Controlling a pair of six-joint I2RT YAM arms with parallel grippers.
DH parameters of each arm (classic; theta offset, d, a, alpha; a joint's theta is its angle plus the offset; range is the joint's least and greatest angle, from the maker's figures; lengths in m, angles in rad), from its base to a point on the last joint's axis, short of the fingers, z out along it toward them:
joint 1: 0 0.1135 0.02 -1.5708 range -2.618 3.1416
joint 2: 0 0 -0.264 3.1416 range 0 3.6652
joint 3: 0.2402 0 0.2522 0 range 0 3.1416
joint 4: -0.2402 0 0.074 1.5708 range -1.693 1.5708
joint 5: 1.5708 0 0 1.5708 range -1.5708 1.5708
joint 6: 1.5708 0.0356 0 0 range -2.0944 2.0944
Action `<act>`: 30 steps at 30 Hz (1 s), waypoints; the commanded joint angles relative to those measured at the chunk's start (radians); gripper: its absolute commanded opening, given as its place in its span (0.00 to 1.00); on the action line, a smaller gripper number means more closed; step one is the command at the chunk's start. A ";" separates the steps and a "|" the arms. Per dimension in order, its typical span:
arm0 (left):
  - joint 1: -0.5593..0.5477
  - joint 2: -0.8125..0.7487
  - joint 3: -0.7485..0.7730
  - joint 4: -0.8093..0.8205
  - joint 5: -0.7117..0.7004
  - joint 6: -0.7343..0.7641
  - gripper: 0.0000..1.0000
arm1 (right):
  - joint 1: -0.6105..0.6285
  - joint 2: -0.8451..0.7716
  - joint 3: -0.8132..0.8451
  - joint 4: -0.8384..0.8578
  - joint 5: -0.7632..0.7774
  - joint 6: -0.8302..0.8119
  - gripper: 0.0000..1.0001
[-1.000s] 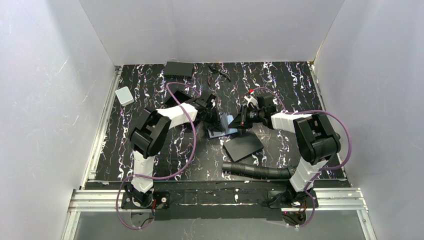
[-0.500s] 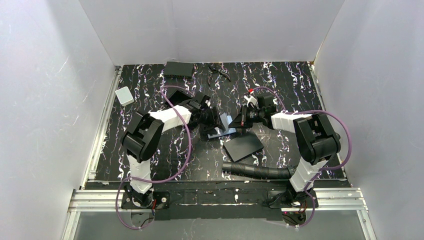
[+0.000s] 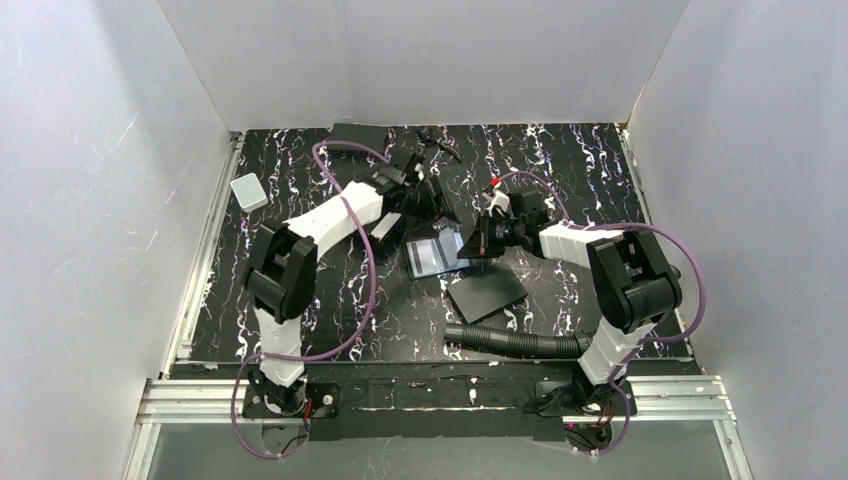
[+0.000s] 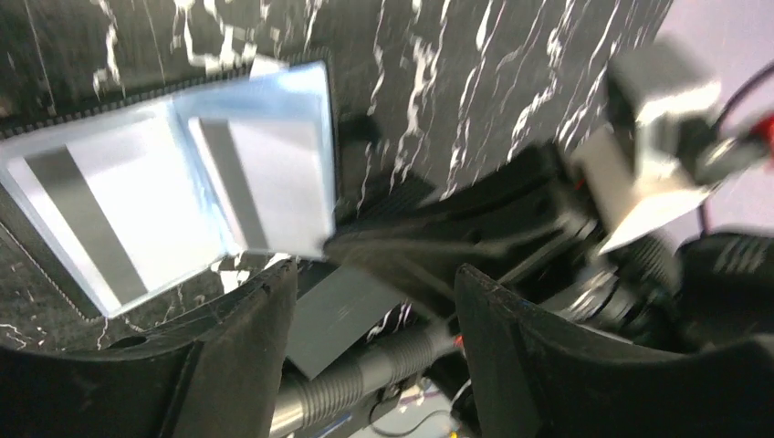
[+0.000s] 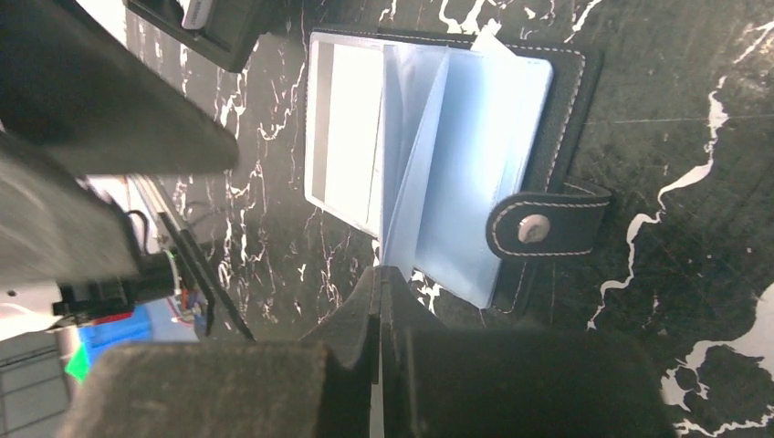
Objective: Put the credit cards into the card holder
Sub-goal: Insert the credit card into the card holder.
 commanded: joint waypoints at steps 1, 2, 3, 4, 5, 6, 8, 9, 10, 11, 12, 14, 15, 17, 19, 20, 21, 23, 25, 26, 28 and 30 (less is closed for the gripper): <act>-0.018 0.105 0.245 -0.294 -0.194 -0.029 0.63 | 0.028 -0.068 0.053 -0.063 0.070 -0.086 0.01; -0.025 0.131 0.291 -0.339 -0.225 -0.029 0.63 | 0.030 -0.071 0.056 -0.070 0.078 -0.092 0.01; -0.033 0.156 0.334 -0.386 -0.256 -0.028 0.64 | 0.031 -0.072 0.058 -0.074 0.082 -0.097 0.01; -0.042 0.182 0.379 -0.429 -0.283 -0.023 0.64 | 0.032 -0.074 0.060 -0.078 0.083 -0.101 0.01; -0.049 0.213 0.424 -0.479 -0.313 -0.015 0.64 | 0.033 -0.076 0.061 -0.077 0.084 -0.102 0.01; -0.053 0.239 0.464 -0.522 -0.329 -0.010 0.63 | 0.034 -0.077 0.061 -0.077 0.086 -0.103 0.01; -0.058 0.271 0.508 -0.578 -0.380 -0.013 0.62 | 0.035 -0.079 0.062 -0.078 0.089 -0.105 0.01; -0.061 0.276 0.518 -0.590 -0.398 -0.016 0.61 | 0.036 -0.081 0.063 -0.080 0.090 -0.107 0.01; -0.064 0.277 0.522 -0.593 -0.423 -0.016 0.60 | 0.036 -0.082 0.063 -0.080 0.090 -0.108 0.01; -0.066 0.277 0.527 -0.593 -0.436 -0.015 0.59 | 0.037 -0.084 0.061 -0.080 0.091 -0.108 0.01; -0.068 0.280 0.533 -0.594 -0.447 -0.010 0.59 | 0.038 -0.084 0.061 -0.077 0.090 -0.108 0.01; -0.070 0.298 0.554 -0.598 -0.430 -0.008 0.57 | 0.039 -0.084 0.062 -0.076 0.089 -0.108 0.01; -0.070 0.309 0.563 -0.600 -0.421 -0.009 0.57 | 0.040 -0.084 0.061 -0.077 0.089 -0.108 0.01; -0.073 0.325 0.578 -0.603 -0.414 -0.008 0.56 | 0.041 -0.084 0.062 -0.078 0.090 -0.108 0.01; -0.079 0.339 0.591 -0.604 -0.416 -0.003 0.57 | 0.043 -0.084 0.066 -0.080 0.091 -0.108 0.01; -0.079 0.345 0.598 -0.606 -0.418 0.001 0.58 | 0.044 -0.084 0.067 -0.081 0.092 -0.110 0.01; -0.081 0.349 0.603 -0.606 -0.419 0.002 0.60 | 0.045 -0.085 0.067 -0.083 0.093 -0.111 0.01; -0.083 0.356 0.613 -0.606 -0.420 0.004 0.65 | 0.046 -0.086 0.067 -0.084 0.093 -0.113 0.01; -0.085 0.368 0.626 -0.607 -0.424 0.011 0.65 | 0.048 -0.085 0.069 -0.085 0.093 -0.113 0.01; -0.087 0.372 0.631 -0.608 -0.428 0.012 0.65 | 0.048 -0.085 0.069 -0.084 0.092 -0.113 0.01; -0.088 0.383 0.642 -0.613 -0.438 0.017 0.61 | 0.050 -0.086 0.071 -0.086 0.092 -0.112 0.01; -0.089 0.389 0.650 -0.619 -0.444 0.023 0.56 | 0.050 -0.087 0.073 -0.087 0.092 -0.114 0.01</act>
